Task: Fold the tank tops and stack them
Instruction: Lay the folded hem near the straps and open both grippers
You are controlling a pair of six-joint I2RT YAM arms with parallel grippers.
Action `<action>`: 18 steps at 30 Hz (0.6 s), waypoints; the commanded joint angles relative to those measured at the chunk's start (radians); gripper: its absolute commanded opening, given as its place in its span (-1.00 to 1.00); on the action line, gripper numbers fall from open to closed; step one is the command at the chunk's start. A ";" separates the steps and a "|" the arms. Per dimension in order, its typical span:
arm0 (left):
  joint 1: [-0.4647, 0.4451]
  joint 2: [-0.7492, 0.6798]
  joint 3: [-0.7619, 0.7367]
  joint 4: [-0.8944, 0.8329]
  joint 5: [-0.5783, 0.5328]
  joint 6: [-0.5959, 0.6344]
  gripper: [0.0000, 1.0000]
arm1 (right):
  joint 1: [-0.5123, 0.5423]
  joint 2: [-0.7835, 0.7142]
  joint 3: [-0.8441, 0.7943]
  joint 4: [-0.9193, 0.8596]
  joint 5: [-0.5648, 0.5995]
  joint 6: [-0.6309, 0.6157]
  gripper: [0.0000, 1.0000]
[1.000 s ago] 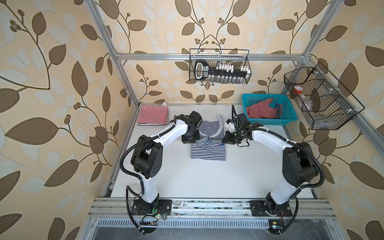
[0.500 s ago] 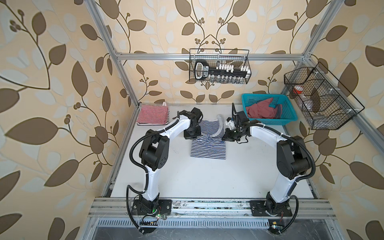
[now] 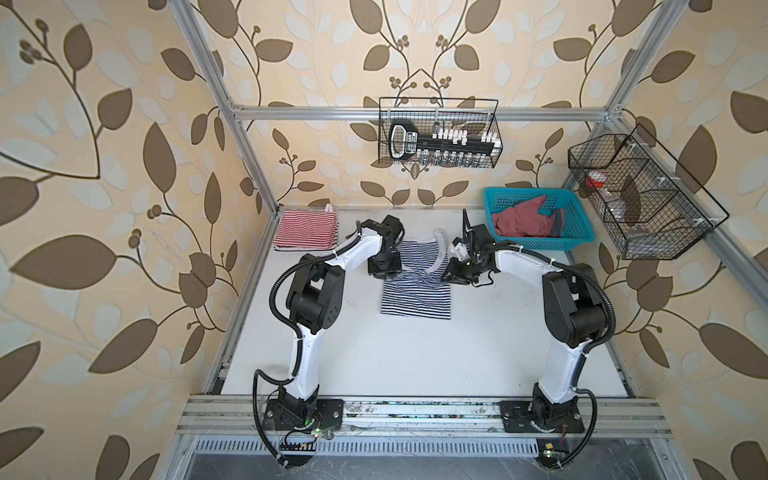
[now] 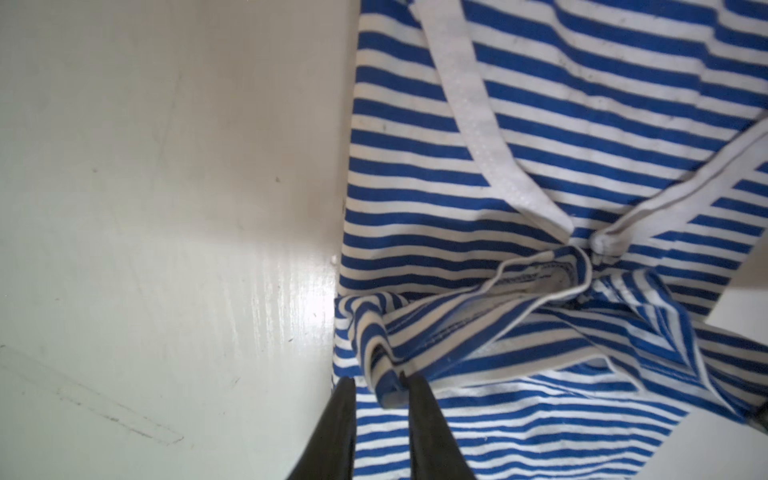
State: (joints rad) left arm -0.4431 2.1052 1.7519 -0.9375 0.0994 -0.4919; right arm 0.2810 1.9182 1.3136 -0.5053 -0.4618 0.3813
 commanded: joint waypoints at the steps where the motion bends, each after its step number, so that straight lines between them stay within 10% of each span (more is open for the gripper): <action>1: 0.013 0.010 0.053 -0.011 0.020 -0.002 -0.40 | -0.010 0.011 0.039 0.011 -0.018 -0.001 -0.41; 18: 0.081 0.062 0.214 -0.068 -0.066 -0.018 -0.27 | -0.090 -0.014 0.040 0.052 -0.034 0.040 -0.37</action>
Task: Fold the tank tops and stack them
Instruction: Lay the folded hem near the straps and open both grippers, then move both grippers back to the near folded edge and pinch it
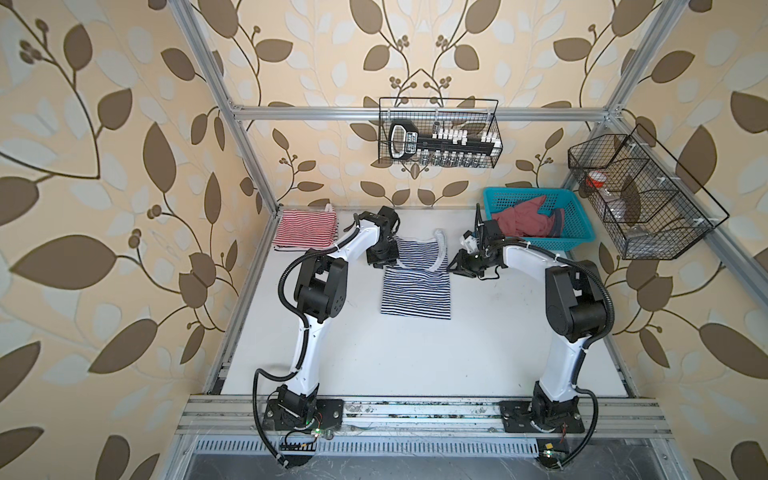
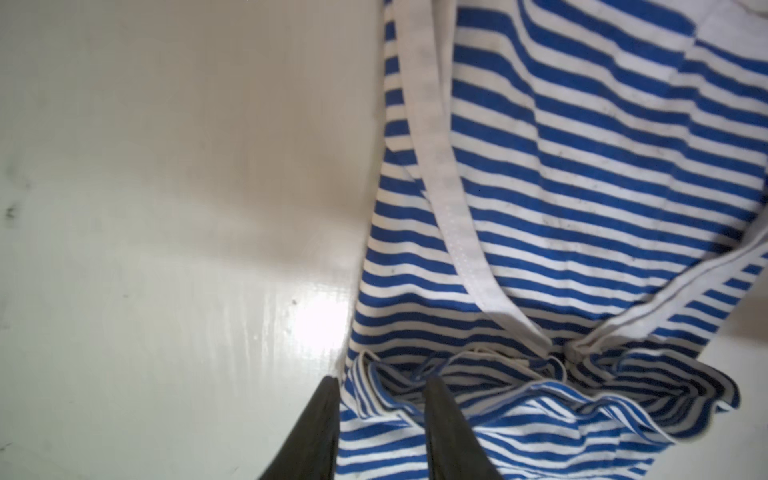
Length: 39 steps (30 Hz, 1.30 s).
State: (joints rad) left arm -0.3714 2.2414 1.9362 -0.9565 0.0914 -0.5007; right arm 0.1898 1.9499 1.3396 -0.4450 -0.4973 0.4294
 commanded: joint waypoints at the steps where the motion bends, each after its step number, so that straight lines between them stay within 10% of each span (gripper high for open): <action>1: 0.009 -0.105 0.015 -0.053 -0.083 -0.007 -0.26 | 0.003 -0.069 -0.001 -0.020 0.016 -0.016 -0.37; 15: -0.051 -0.555 -0.591 0.053 -0.031 -0.026 0.08 | 0.145 -0.378 -0.428 -0.014 0.086 -0.048 -0.18; 39: -0.115 -0.450 -0.803 0.291 0.092 -0.115 0.19 | 0.190 -0.306 -0.541 0.147 0.075 0.045 -0.08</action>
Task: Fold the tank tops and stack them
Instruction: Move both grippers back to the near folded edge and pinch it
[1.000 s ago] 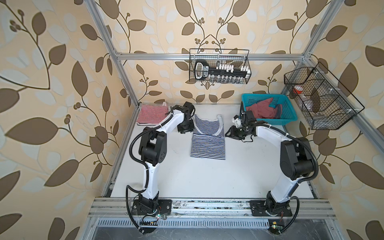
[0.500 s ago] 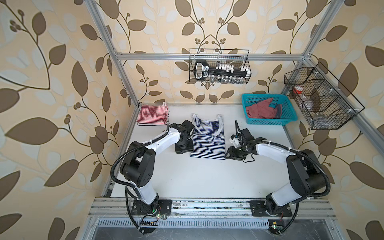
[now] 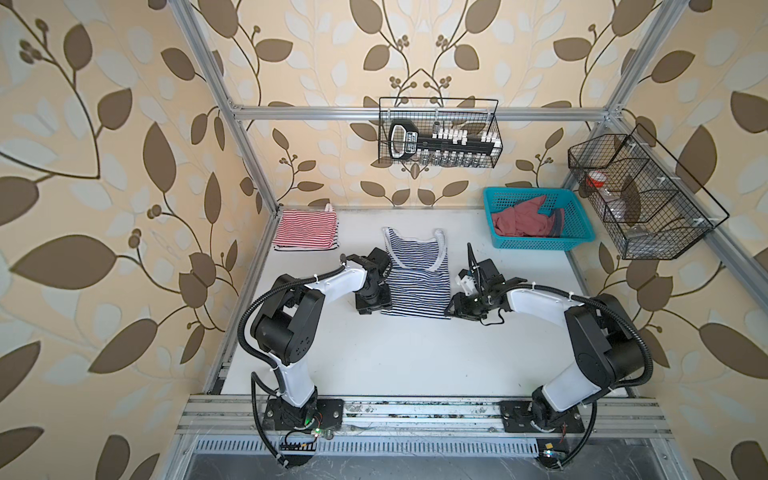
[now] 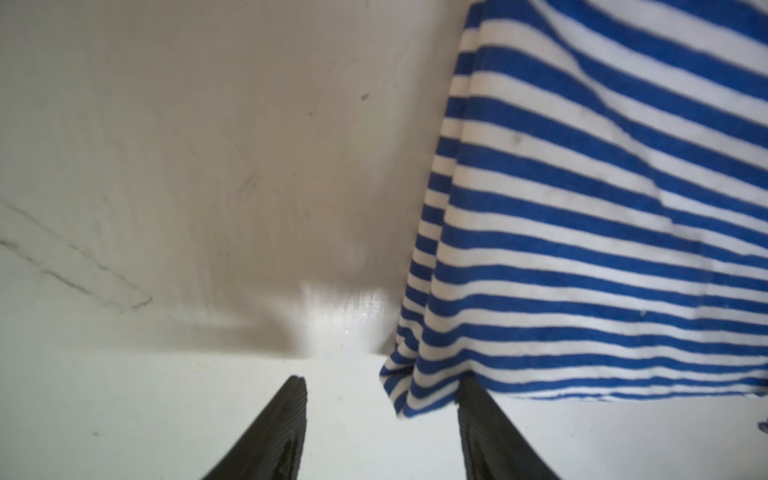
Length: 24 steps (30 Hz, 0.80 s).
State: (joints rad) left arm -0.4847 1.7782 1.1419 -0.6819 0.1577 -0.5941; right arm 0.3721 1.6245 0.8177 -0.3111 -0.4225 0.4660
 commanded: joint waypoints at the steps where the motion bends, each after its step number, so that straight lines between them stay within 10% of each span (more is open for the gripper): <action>1: -0.002 0.015 -0.009 0.016 0.029 -0.024 0.19 | 0.008 0.024 -0.020 0.016 0.001 0.011 -0.08; 24: -0.033 0.035 -0.052 0.055 0.078 -0.062 -0.24 | 0.018 0.087 -0.024 0.052 -0.019 0.030 -0.47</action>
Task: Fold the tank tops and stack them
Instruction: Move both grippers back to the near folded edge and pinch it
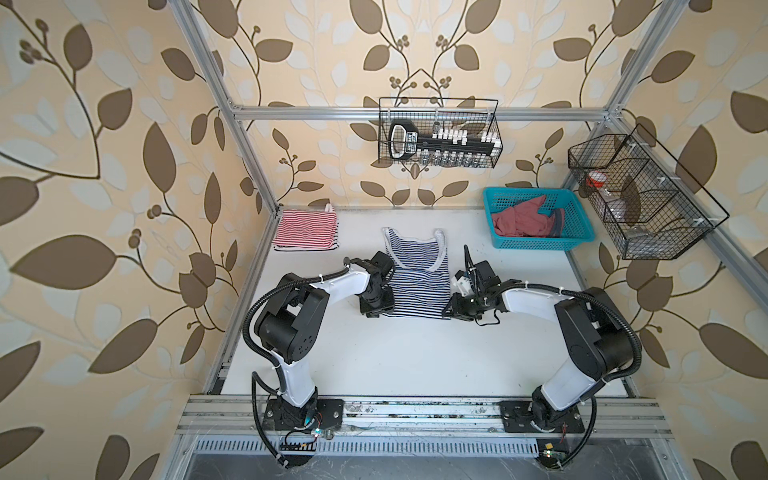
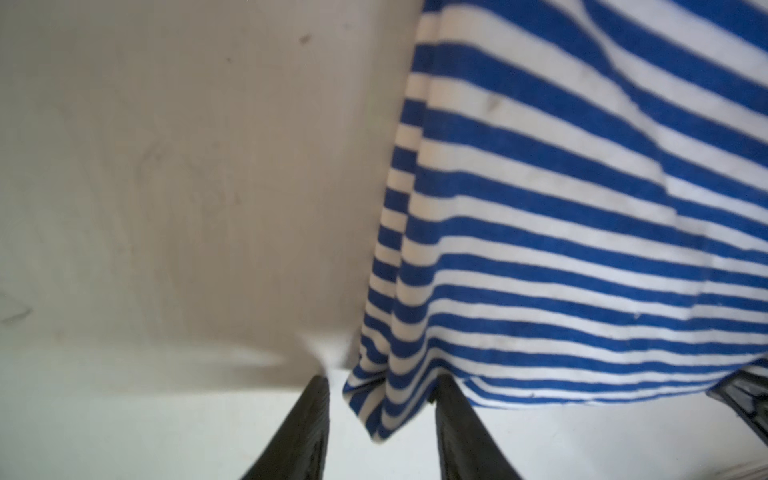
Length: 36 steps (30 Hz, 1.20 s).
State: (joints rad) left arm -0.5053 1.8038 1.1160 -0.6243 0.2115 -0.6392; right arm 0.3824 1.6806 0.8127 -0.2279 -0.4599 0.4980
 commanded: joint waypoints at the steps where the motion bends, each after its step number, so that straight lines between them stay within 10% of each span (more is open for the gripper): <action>1: -0.015 0.009 -0.032 0.001 0.023 -0.020 -0.30 | 0.007 0.030 -0.018 -0.030 0.018 -0.003 -0.49; 8: -0.019 -0.009 -0.066 0.004 0.028 -0.027 -1.00 | 0.010 0.022 -0.023 -0.029 0.003 -0.007 -1.00; 36: -0.392 -0.541 -0.371 -0.067 -0.047 -0.362 -1.00 | 0.345 -0.733 -0.404 -0.183 0.210 0.299 -1.00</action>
State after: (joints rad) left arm -0.8677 1.3087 0.7483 -0.6456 0.2161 -0.9234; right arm 0.6994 1.0035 0.4191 -0.3519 -0.3092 0.7185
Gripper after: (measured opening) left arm 0.052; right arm 0.048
